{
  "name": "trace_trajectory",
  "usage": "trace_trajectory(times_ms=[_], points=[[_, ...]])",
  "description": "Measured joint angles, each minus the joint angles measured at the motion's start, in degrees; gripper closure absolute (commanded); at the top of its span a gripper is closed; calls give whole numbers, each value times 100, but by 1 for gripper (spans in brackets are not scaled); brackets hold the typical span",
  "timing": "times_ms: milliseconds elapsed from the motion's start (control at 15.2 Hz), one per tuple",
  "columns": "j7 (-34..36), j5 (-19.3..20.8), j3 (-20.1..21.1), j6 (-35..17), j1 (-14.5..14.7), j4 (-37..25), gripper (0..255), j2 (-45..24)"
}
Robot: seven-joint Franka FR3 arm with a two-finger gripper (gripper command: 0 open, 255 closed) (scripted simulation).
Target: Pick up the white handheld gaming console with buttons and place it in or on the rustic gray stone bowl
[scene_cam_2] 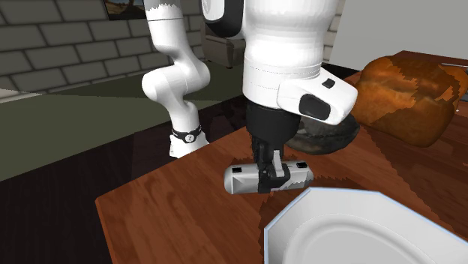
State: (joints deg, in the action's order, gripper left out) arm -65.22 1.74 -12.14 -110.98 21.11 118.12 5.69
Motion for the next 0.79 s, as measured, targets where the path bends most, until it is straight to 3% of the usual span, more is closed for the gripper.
trace_trajectory(times_ms=[462, 792], points=[[1, 0, 0, -2, 0, -1, 255, -1], [-3, 8, 2, 303, -1, -250, 255, 52]])
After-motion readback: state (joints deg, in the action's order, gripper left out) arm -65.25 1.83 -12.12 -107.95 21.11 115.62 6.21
